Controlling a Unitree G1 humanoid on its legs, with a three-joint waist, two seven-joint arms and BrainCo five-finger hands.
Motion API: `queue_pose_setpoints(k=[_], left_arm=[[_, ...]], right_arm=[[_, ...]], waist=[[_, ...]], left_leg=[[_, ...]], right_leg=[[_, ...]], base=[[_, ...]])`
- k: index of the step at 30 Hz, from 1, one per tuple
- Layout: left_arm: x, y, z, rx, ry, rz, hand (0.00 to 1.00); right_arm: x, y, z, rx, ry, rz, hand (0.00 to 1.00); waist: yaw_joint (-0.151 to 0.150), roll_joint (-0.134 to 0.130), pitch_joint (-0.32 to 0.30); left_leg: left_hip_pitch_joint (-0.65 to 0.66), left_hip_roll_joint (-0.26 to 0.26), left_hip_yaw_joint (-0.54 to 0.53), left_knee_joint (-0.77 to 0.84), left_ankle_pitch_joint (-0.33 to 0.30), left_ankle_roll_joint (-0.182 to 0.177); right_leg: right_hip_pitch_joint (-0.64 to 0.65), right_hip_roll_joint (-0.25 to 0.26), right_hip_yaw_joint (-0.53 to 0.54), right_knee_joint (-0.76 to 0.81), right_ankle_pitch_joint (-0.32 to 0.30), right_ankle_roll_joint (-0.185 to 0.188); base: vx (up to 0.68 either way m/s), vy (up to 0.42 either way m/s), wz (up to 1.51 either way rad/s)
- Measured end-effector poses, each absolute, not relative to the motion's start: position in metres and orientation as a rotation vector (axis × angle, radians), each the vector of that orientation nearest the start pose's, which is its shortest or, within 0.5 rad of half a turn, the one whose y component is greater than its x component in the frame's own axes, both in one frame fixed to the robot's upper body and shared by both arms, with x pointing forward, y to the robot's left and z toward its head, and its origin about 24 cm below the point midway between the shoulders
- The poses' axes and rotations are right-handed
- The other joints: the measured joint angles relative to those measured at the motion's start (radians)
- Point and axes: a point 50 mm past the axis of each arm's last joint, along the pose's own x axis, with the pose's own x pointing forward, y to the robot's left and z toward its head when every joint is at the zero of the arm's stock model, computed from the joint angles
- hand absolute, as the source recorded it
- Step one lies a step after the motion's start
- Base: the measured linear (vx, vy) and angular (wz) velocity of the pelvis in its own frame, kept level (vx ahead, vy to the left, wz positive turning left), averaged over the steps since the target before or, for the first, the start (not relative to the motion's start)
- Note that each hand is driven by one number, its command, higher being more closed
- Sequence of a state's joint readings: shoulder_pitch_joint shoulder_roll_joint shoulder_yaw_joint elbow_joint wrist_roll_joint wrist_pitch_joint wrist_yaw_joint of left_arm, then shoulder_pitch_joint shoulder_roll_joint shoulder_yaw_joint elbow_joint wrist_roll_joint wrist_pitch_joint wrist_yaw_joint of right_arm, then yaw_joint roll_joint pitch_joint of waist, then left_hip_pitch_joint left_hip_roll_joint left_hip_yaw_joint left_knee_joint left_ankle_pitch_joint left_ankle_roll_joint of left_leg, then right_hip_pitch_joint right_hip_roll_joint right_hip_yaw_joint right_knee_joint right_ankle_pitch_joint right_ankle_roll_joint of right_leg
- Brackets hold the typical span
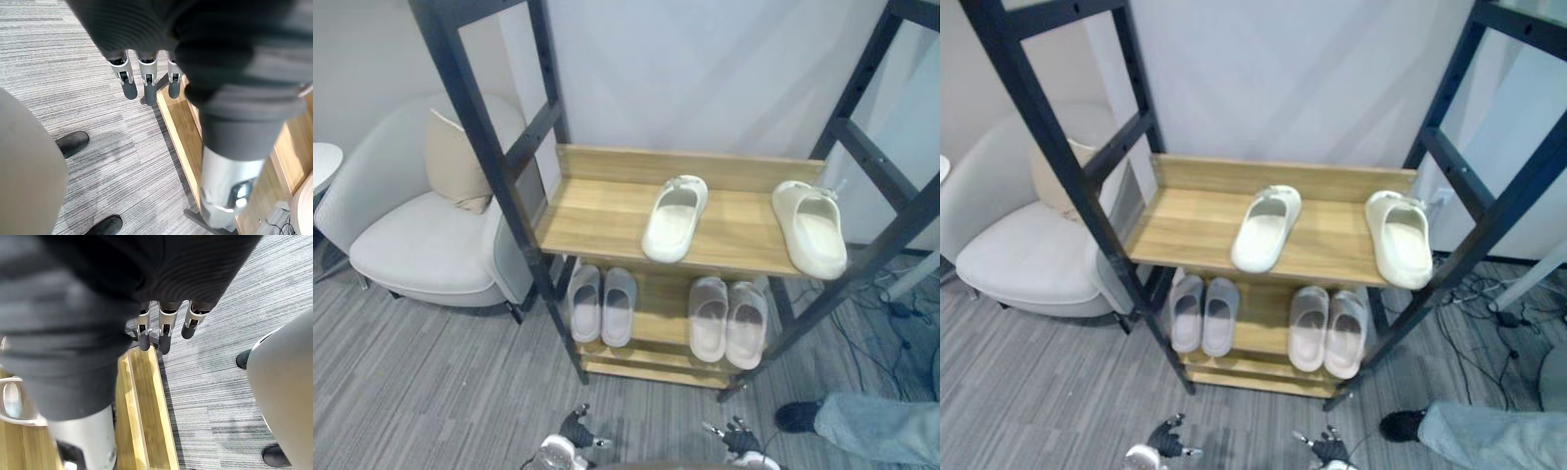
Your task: Organize the slippers on the shoe rack
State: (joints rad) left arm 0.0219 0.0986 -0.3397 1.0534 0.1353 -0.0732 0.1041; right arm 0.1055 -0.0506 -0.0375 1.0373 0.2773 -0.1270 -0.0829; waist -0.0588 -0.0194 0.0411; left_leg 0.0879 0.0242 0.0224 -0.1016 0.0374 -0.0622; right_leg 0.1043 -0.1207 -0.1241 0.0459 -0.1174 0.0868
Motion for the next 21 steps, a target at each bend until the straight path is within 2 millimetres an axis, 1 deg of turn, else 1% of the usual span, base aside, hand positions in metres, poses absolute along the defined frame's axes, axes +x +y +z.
queue_pose_setpoints(k=[4, 9, 12, 15, 17, 18, 19, 20, 21], left_arm=[[0.119, 0.148, -0.156, 0.42, 0.968, -0.249, 0.0], [0.121, 0.143, -0.156, 0.443, 0.956, -0.29, 0.0], [0.123, 0.132, -0.155, 0.468, 0.93, -0.356, 0.0], [0.129, 0.108, -0.148, 0.506, 0.848, -0.489, 0.0], [0.135, 0.088, -0.142, 0.517, 0.78, -0.588, 0.0], [0.141, 0.067, -0.133, 0.521, 0.7, -0.681, 0.0], [0.142, 0.064, -0.131, 0.519, 0.688, -0.695, 0.0], [0.145, 0.052, -0.124, 0.517, 0.638, -0.748, 0.0], [0.149, 0.03, -0.11, 0.476, 0.55, -0.819, 0.0]], right_arm=[[0.096, -0.184, -0.159, 0.172, 1.002, -0.33, 0.0], [0.096, -0.184, -0.159, 0.172, 1.002, -0.33, 0.0], [0.096, -0.184, -0.159, 0.172, 1.003, -0.331, 0.0], [0.096, -0.184, -0.159, 0.171, 1.0, -0.334, 0.0], [0.096, -0.185, -0.159, 0.171, 1.0, -0.337, 0.0], [0.096, -0.185, -0.159, 0.173, 0.998, -0.339, 0.0], [0.097, -0.185, -0.159, 0.173, 0.997, -0.339, 0.0], [0.097, -0.185, -0.158, 0.173, 0.994, -0.339, 0.0], [0.098, -0.185, -0.158, 0.173, 0.988, -0.341, 0.0]], waist=[[0.0, 0.0, 0.0], [0.0, 0.0, 0.0], [0.0, 0.001, 0.0], [-0.003, 0.004, 0.0], [-0.004, 0.004, 0.0], [-0.007, 0.005, 0.001], [-0.007, 0.005, 0.001], [-0.01, 0.006, 0.001], [-0.015, 0.01, 0.0]], left_leg=[[0.001, 0.0, 0.002, 0.0, 0.0, 0.0], [0.003, 0.002, 0.007, 0.0, -0.001, -0.001], [0.007, 0.004, 0.015, 0.0, -0.003, -0.004], [0.008, 0.005, 0.022, 0.0, -0.006, -0.004], [0.008, 0.006, 0.024, 0.0, -0.007, -0.005], [0.007, 0.008, 0.026, 0.0, -0.009, -0.007], [0.007, 0.008, 0.026, 0.0, -0.009, -0.007], [0.005, 0.01, 0.026, 0.0, -0.01, -0.008], [0.002, 0.013, 0.026, 0.0, -0.011, -0.01]], right_leg=[[0.0, 0.0, 0.002, 0.0, 0.0, 0.0], [0.0, 0.001, 0.007, 0.0, 0.001, -0.001], [-0.001, 0.003, 0.017, 0.0, 0.001, -0.002], [-0.004, 0.004, 0.024, 0.0, 0.002, -0.002], [-0.005, 0.005, 0.026, 0.0, 0.001, -0.002], [-0.007, 0.008, 0.028, 0.0, 0.001, -0.003], [-0.008, 0.008, 0.029, 0.0, 0.001, -0.003], [-0.009, 0.009, 0.029, 0.001, 0.0, -0.005], [-0.013, 0.012, 0.029, 0.003, -0.002, -0.007]], base=[[0.0, 0.0, 0.0], [0.0, 0.0, -0.01], [0.0, -0.001, -0.09], [-0.01, -0.004, -0.08], [0.0, -0.005, -0.02], [0.0, -0.009, -0.04], [0.01, -0.012, -0.04], [0.0, 0.0, 0.0], [0.0, 0.0, 0.0]])
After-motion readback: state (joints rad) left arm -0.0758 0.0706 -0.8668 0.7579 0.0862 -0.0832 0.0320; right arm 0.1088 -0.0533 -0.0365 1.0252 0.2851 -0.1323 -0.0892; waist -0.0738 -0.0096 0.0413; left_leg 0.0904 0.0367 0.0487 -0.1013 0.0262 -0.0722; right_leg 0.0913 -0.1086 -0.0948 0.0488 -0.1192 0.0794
